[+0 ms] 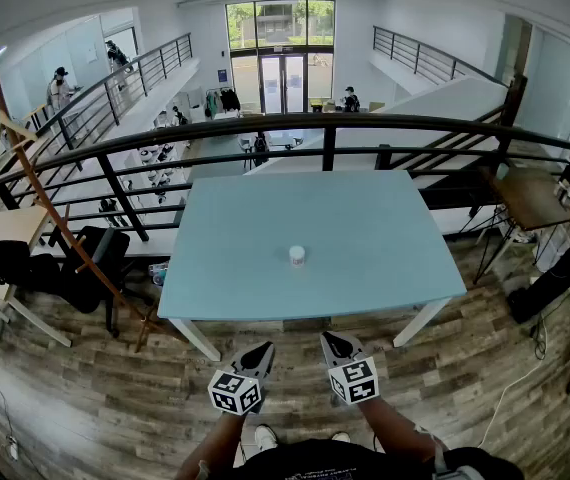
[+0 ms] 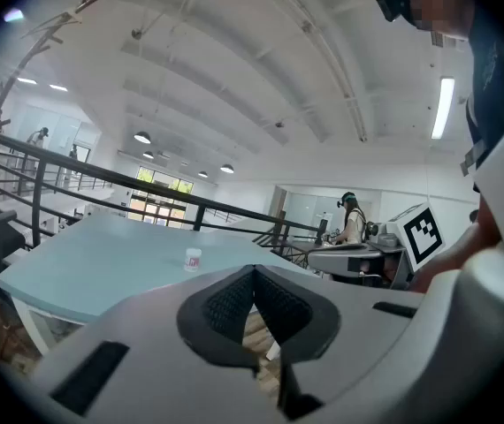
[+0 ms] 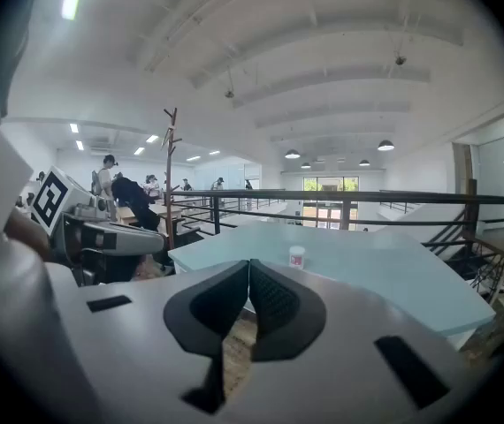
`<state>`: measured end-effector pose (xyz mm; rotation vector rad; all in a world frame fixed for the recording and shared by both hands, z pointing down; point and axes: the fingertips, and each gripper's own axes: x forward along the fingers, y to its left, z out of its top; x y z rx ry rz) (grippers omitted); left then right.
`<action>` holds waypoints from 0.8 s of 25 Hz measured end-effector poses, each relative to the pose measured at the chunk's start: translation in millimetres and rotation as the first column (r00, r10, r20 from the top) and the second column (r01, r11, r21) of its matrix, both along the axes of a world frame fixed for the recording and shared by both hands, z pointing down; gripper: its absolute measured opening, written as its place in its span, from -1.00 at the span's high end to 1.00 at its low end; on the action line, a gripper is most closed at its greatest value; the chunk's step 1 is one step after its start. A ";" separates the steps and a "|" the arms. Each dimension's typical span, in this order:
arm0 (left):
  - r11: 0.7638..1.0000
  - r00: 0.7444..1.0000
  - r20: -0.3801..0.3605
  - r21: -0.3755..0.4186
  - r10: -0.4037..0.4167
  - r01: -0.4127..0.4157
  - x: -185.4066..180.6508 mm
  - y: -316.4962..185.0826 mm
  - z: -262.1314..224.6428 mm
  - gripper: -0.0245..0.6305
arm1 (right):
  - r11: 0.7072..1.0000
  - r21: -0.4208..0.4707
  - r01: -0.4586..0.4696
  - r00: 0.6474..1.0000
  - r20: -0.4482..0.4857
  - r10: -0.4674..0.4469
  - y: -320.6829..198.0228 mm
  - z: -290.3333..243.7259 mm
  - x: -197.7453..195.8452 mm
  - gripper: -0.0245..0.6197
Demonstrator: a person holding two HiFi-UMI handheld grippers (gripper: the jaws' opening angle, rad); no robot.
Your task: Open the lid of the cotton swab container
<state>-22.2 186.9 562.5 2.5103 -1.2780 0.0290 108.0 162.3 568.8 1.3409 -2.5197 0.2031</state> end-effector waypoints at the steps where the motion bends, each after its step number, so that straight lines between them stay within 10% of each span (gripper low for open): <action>1: 1.000 1.000 0.003 0.003 -0.003 0.003 -3.0 -1.9 -0.5 0.89 | 1.000 0.003 0.002 1.000 0.000 -0.002 -2.3 0.0 -2.4 0.86; 20: 0.999 1.000 0.011 0.034 0.027 -0.027 -59.7 -16.9 -3.5 0.89 | 0.995 0.064 -0.077 0.996 0.049 0.074 -22.1 -8.4 -52.9 0.86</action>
